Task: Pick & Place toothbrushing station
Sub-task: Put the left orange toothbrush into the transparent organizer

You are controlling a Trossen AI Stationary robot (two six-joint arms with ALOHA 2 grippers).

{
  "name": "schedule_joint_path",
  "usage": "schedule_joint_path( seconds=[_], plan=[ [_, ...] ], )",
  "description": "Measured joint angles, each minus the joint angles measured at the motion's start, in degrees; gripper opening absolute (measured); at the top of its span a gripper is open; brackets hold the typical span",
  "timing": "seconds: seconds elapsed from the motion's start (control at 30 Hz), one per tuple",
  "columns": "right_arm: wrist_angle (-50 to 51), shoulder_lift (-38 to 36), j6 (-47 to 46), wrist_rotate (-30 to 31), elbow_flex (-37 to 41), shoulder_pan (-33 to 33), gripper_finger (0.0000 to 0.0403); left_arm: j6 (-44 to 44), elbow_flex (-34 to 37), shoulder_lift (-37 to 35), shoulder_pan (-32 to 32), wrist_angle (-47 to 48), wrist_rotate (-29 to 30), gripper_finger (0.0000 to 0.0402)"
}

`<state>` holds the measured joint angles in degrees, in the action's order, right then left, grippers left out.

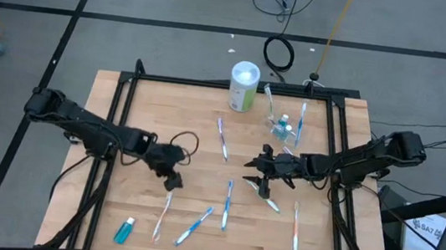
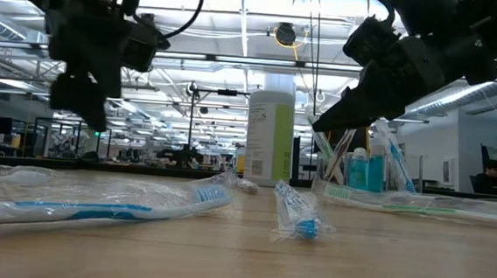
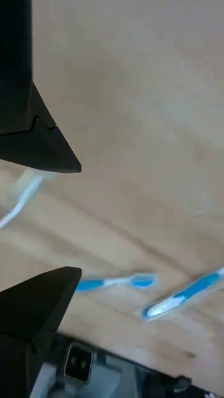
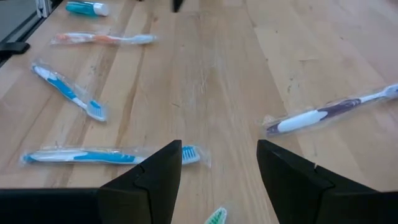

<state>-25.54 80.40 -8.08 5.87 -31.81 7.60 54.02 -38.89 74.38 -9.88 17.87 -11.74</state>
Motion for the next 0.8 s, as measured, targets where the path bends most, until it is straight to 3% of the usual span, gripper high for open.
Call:
schedule_joint_path(
  seconds=[0.17, 0.37, 0.8],
  plan=[
    [0.01, 0.0, 0.83, 0.01, 0.0, 0.0, 0.0201, 10.55, 0.0, 1.67, -7.12, 0.18, 2.9, 0.0268],
    [-0.07, 0.0, 3.52, 0.02, 0.0, 0.0, 0.0201, 14.71, 0.0, 5.3, -12.16, 0.46, 9.14, 0.0269],
    [-3.2, -0.02, 9.91, 0.02, 0.0, 0.0, 0.0201, 20.34, -0.39, 15.06, -18.16, 0.2, 15.7, 0.0268]
  ],
)
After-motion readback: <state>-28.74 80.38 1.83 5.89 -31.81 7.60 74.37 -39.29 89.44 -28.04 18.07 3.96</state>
